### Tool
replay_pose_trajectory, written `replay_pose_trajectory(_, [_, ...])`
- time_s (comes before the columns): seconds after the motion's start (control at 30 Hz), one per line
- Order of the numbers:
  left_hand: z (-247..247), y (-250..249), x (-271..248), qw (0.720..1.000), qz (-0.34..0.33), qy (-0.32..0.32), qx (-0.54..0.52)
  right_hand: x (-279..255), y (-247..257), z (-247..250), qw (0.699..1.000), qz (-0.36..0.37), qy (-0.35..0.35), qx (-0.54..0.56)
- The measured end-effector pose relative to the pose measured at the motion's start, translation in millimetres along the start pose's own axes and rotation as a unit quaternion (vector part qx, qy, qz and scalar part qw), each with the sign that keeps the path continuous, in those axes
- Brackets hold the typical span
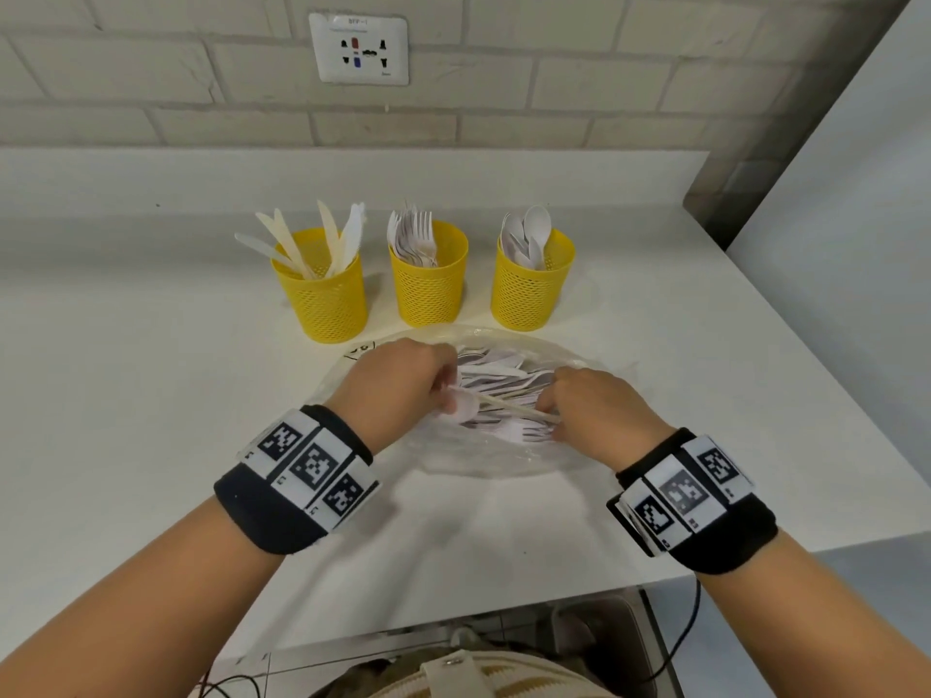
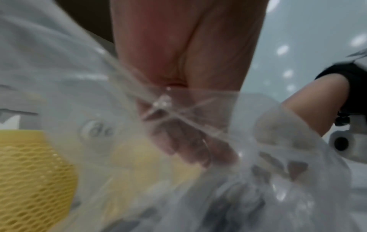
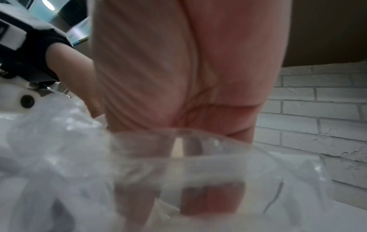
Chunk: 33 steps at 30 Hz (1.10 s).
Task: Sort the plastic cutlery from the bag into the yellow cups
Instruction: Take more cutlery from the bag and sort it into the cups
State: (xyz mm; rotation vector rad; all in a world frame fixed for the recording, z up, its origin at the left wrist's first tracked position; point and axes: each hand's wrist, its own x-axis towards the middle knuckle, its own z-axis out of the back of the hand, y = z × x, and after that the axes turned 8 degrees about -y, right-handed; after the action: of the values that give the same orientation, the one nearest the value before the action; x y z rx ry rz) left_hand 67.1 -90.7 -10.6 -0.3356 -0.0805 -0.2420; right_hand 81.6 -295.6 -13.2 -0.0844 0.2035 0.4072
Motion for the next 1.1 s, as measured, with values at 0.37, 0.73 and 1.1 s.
replay_pose_trajectory(0.37, [21,2,8,0.988,-0.039,-0.151,-0.007,-2,-6,-3,0.999,-0.013,0.007,0.053])
replay_pose_trajectory(0.73, [-48,-55,27,0.989,-0.117,0.066,-0.056,1,-12,6,0.997,-0.027,-0.036,0.068])
replay_pose_trajectory(1.1, [-75,-52,23,0.982,-0.1,0.109,0.114,4,-10,-4,0.996,-0.074,0.035,0.02])
